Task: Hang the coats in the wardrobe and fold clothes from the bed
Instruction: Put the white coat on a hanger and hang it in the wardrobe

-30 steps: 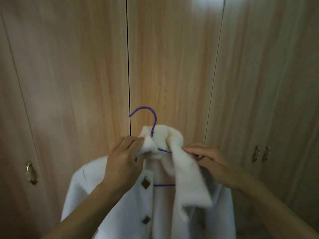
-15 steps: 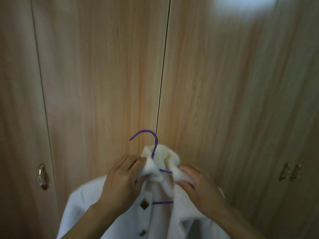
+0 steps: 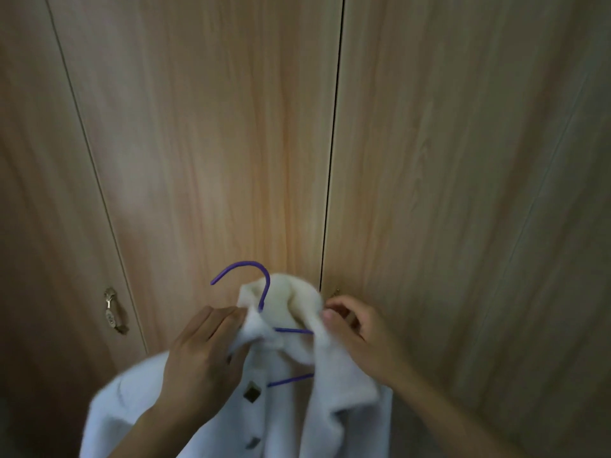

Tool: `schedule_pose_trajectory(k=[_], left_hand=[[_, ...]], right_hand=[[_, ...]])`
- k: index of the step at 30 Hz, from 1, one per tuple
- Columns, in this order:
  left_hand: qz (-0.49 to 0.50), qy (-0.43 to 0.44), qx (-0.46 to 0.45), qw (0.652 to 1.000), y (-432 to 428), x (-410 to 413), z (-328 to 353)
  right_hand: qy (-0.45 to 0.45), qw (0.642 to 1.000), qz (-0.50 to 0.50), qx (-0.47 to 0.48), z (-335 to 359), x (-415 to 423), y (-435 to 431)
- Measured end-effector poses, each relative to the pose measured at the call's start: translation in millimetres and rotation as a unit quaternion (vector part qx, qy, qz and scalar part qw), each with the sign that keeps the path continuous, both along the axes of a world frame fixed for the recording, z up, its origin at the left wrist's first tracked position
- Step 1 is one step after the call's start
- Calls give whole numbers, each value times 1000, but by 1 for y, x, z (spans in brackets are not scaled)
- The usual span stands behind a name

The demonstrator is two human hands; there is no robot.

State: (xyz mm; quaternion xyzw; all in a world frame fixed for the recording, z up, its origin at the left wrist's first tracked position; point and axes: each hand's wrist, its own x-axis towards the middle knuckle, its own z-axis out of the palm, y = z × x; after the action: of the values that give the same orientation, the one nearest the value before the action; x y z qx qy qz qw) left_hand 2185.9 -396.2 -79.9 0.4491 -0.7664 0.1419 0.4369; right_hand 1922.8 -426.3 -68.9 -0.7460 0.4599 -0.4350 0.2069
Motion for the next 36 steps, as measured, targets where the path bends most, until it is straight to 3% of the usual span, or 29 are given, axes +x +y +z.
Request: schedule_pose_trajectory(k=[3, 8, 12, 18, 22, 26, 32, 36], left_hand=[[8, -15, 1, 1000, 0, 3, -9], [38, -23, 9, 999, -2, 14, -26], [37, -24, -21, 999, -5, 16, -33], [43, -29, -17, 999, -8, 18, -41], [36, -27, -8, 999, -12, 21, -45], [27, -26, 7, 999, -11, 21, -48], [-4, -21, 18, 1000, -5, 20, -45], [-20, -34, 16, 999, -2, 24, -46]], right_hand=[[-30, 997, -58, 28, -16, -1, -28], [90, 984, -92, 127, -42, -7, -62], [178, 968, -96, 146, -51, -3, -75], [213, 960, -86, 160, -63, 7, -81], [187, 968, -99, 135, -70, 7, -87], [93, 979, -83, 162, -75, 8, -87], [24, 982, -38, 183, -74, 1, -68], [31, 988, 16, 148, -70, 0, -45]])
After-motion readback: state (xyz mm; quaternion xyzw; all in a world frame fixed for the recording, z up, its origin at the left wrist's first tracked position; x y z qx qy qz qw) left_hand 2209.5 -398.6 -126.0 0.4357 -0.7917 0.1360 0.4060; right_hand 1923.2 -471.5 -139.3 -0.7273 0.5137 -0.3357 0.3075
